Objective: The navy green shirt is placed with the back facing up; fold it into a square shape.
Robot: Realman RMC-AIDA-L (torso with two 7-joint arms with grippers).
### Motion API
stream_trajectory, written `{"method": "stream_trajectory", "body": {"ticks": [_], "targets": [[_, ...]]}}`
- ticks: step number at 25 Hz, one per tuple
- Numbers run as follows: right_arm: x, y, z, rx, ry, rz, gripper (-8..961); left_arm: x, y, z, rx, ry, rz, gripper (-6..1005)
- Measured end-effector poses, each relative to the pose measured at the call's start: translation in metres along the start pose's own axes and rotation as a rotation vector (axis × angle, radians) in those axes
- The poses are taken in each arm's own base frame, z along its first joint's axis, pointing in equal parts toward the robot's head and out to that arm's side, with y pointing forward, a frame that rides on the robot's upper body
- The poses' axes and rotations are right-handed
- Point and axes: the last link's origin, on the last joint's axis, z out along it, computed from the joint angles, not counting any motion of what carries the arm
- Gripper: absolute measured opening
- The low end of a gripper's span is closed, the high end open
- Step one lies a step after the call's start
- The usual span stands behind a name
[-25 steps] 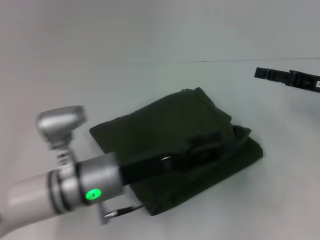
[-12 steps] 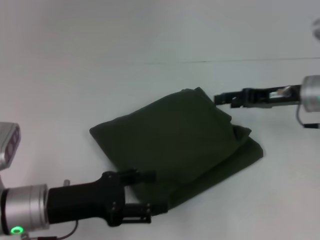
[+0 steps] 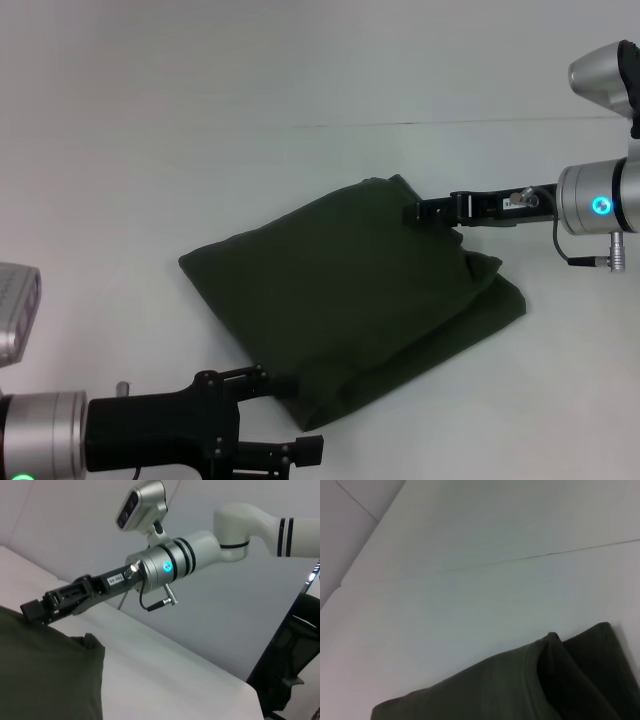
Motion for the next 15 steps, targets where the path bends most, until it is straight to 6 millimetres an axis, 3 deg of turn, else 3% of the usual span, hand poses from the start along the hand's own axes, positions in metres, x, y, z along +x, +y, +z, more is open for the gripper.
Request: {"method": "stream_trajectory", "body": {"ticks": [15], "targets": [[0.012, -0.006, 0.003, 0.015, 0.014, 0.036, 757, 0.000, -0.001, 0.002, 0.002, -0.002, -0.003, 903]]}}
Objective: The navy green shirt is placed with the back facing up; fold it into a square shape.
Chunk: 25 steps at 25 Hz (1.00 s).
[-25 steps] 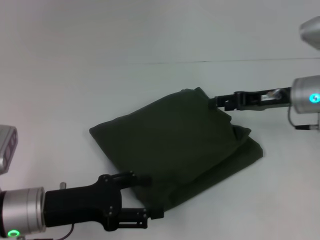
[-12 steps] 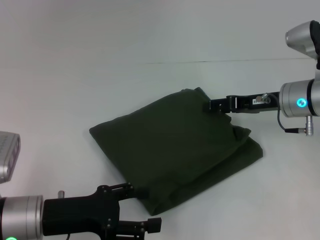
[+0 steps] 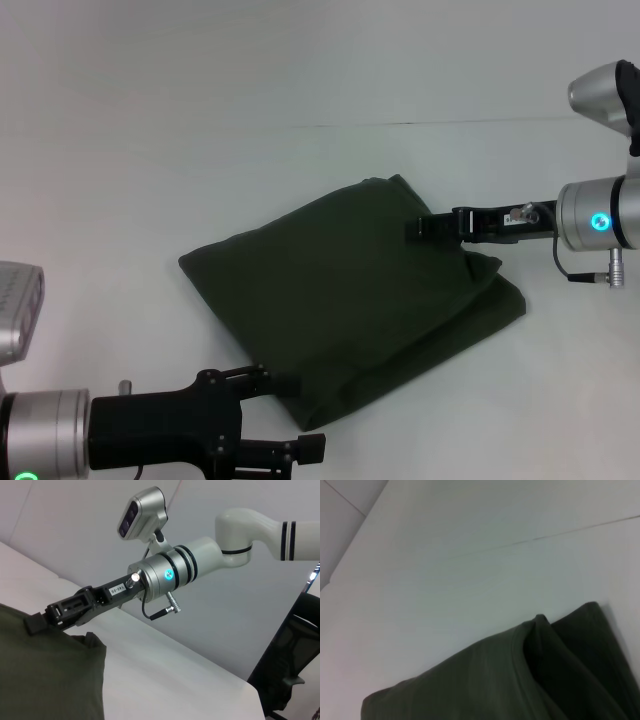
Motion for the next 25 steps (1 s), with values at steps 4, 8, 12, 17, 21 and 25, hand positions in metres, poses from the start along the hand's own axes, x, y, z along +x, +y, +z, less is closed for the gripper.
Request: {"method": "stream_trajectory", "body": {"ticks": [4, 8, 12, 17, 21, 25], "targets": [[0.003, 0.003, 0.004, -0.005, 0.004, 0.001, 756, -0.001, 0.000, 0.000, 0.000, -0.002, -0.001, 903], [0.006, 0.007, 0.009, -0.014, 0.008, -0.001, 756, -0.002, 0.000, -0.001, 0.005, -0.001, -0.002, 904], [0.005, 0.010, 0.009, -0.025, 0.004, 0.001, 755, -0.002, 0.000, -0.001, 0.008, 0.001, -0.004, 904], [0.006, 0.010, 0.011, -0.023, -0.004, -0.022, 567, -0.002, 0.000, -0.002, 0.011, 0.003, -0.008, 904], [0.007, 0.012, 0.013, -0.032, -0.008, -0.038, 379, -0.002, -0.001, -0.002, 0.015, 0.004, -0.012, 903], [0.004, 0.015, 0.012, -0.058, -0.038, -0.055, 214, -0.003, -0.002, -0.001, 0.023, 0.003, -0.015, 903]]}}
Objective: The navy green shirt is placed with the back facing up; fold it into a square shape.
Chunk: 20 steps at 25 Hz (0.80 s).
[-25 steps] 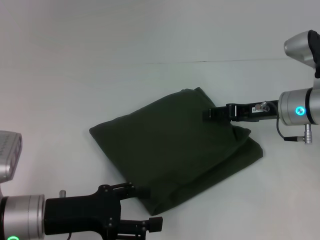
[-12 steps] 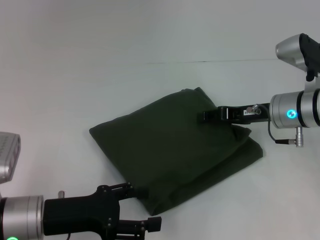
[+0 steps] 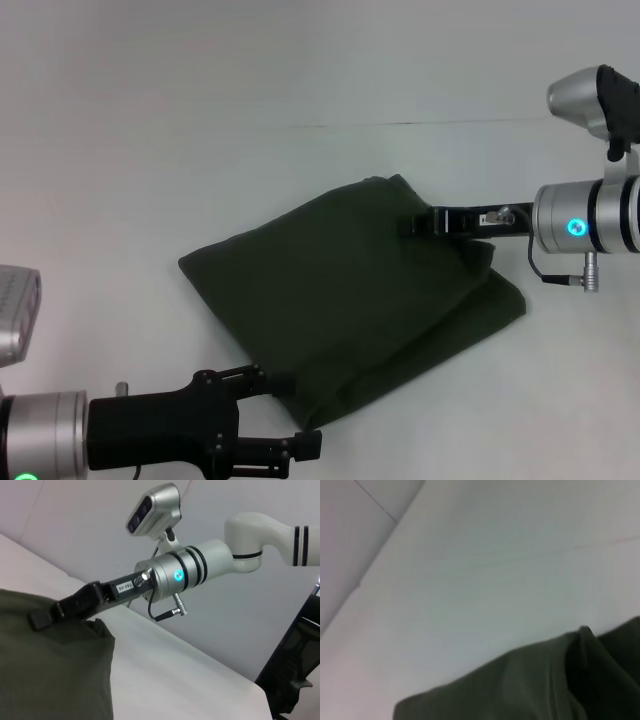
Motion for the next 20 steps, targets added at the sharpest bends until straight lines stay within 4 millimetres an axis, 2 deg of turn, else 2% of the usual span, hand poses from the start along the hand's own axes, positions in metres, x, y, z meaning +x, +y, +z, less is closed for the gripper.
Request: {"method": "stream_trajectory", "body": {"ticks": [4, 12, 20], "targets": [[-0.003, 0.004, -0.006, -0.054, -0.055, -0.032, 85, 0.000, 0.000, 0.000, 0.001, 0.001, -0.001, 904], [-0.011, 0.016, -0.024, -0.175, -0.151, -0.092, 84, 0.002, -0.001, 0.000, 0.007, 0.011, 0.000, 903], [-0.012, 0.025, -0.030, -0.243, -0.158, -0.132, 88, 0.002, -0.002, -0.001, 0.019, 0.019, -0.003, 904]]}}
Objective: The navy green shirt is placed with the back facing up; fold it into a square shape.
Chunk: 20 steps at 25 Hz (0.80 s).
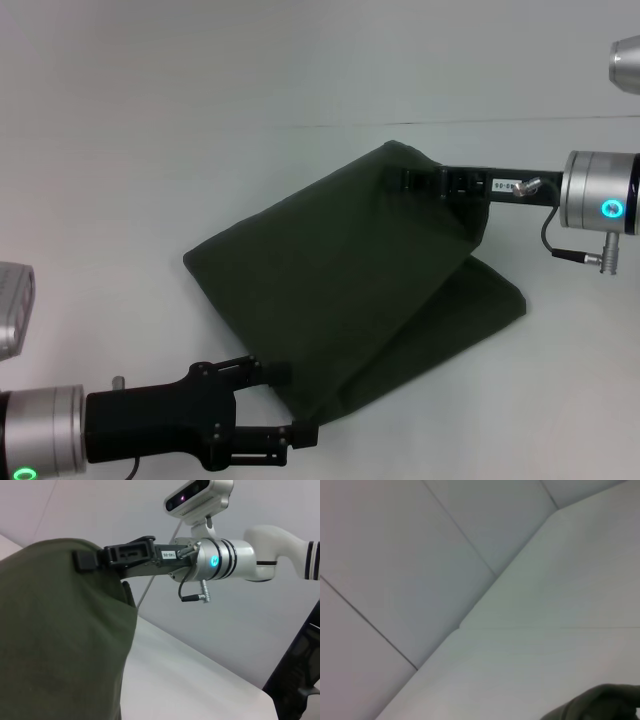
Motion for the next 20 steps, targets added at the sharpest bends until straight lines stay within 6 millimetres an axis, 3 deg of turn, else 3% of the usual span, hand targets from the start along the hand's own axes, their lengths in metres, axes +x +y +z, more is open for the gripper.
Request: {"method": "stream_trajectory", "body": {"ticks": [20], "targets": [[0.008, 0.007, -0.037, -0.121, -0.052, 0.052, 100, -0.002, 0.001, -0.001, 0.003, -0.001, -0.031, 903]]}}
